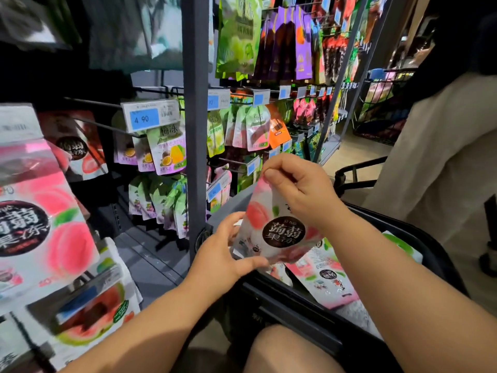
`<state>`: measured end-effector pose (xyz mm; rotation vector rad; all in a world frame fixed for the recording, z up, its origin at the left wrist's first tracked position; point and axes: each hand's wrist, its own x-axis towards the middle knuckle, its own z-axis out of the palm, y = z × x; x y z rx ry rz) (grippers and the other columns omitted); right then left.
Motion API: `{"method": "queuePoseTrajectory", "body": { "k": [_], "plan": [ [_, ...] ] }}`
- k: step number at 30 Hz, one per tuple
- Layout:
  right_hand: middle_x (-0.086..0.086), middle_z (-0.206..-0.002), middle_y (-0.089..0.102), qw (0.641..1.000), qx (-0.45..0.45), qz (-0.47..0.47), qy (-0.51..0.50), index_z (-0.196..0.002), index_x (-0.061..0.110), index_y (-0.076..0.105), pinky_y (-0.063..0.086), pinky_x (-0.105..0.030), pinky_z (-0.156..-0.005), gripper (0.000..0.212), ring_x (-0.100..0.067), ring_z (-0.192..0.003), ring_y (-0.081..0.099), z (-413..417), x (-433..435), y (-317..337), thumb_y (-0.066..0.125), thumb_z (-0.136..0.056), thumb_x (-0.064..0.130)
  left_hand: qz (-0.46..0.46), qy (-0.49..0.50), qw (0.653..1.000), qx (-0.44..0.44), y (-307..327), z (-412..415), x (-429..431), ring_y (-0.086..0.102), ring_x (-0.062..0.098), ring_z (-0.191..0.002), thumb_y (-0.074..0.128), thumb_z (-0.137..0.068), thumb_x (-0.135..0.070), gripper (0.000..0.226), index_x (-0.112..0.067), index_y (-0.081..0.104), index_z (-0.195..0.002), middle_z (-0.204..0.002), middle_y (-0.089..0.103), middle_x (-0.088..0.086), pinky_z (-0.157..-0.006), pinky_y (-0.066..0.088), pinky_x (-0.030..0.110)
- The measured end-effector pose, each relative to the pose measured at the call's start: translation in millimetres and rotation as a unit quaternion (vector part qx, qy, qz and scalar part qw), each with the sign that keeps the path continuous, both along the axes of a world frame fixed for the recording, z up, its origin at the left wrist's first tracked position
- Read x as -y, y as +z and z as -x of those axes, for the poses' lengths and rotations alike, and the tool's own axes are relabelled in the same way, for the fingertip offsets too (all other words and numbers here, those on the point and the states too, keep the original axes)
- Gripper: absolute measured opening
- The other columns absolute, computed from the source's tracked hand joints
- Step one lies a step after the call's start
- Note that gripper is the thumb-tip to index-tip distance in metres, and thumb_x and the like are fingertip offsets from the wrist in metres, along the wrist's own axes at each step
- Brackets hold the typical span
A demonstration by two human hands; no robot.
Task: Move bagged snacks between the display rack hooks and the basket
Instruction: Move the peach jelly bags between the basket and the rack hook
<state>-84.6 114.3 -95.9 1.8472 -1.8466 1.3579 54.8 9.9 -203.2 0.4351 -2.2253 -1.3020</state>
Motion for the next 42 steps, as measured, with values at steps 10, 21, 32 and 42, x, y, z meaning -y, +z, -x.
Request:
{"method": "queuePoseTrajectory", "body": {
  "k": [10, 21, 32, 42],
  "plan": [
    [0.021, -0.075, 0.062, 0.995, 0.092, -0.022, -0.03, -0.084, 0.039, 0.061, 0.051, -0.029, -0.074, 0.015, -0.003, -0.075, 0.059, 0, 20, 10, 0.061, -0.092, 0.027, -0.134, -0.029, 0.99, 0.018, 3, 1, -1, 0.068, -0.008, -0.077, 0.089, -0.066, -0.014, 0.033, -0.028, 0.072, -0.09, -0.081, 0.075, -0.02, -0.067, 0.047, 0.009],
    [0.007, -0.103, 0.059, 0.824, 0.151, -0.462, -0.291, -0.109, 0.03, 0.058, 0.043, -0.022, -0.07, 0.031, -0.006, -0.087, 0.057, 90, -88, -89, 0.073, -0.085, 0.043, -0.273, -0.005, 0.961, -0.046, -6, -5, 12, 0.072, 0.023, -0.096, 0.089, -0.052, -0.026, 0.054, -0.018, 0.074, -0.104, -0.099, 0.077, 0.002, -0.088, 0.055, 0.038],
    [-0.002, -0.121, 0.06, 0.74, 0.114, -0.565, -0.347, -0.122, 0.018, 0.054, 0.043, -0.03, -0.079, 0.065, -0.019, -0.097, 0.053, 75, -86, -94, 0.079, -0.074, 0.055, -0.253, 0.043, 0.962, -0.089, -7, -6, 29, 0.071, 0.005, -0.085, 0.08, -0.074, -0.009, 0.032, -0.023, 0.07, -0.101, -0.096, 0.076, -0.009, -0.08, 0.05, 0.028],
    [0.0, -0.109, 0.065, 0.79, 0.182, -0.461, -0.361, -0.123, 0.03, 0.053, 0.048, -0.032, -0.079, 0.067, -0.021, -0.1, 0.061, 92, -92, -112, 0.088, -0.067, 0.042, -0.248, 0.059, 0.963, -0.087, -11, -5, 31, 0.071, 0.005, -0.082, 0.08, -0.075, -0.008, 0.031, -0.021, 0.07, -0.101, -0.096, 0.076, -0.007, -0.078, 0.049, 0.025]
  ]
}}
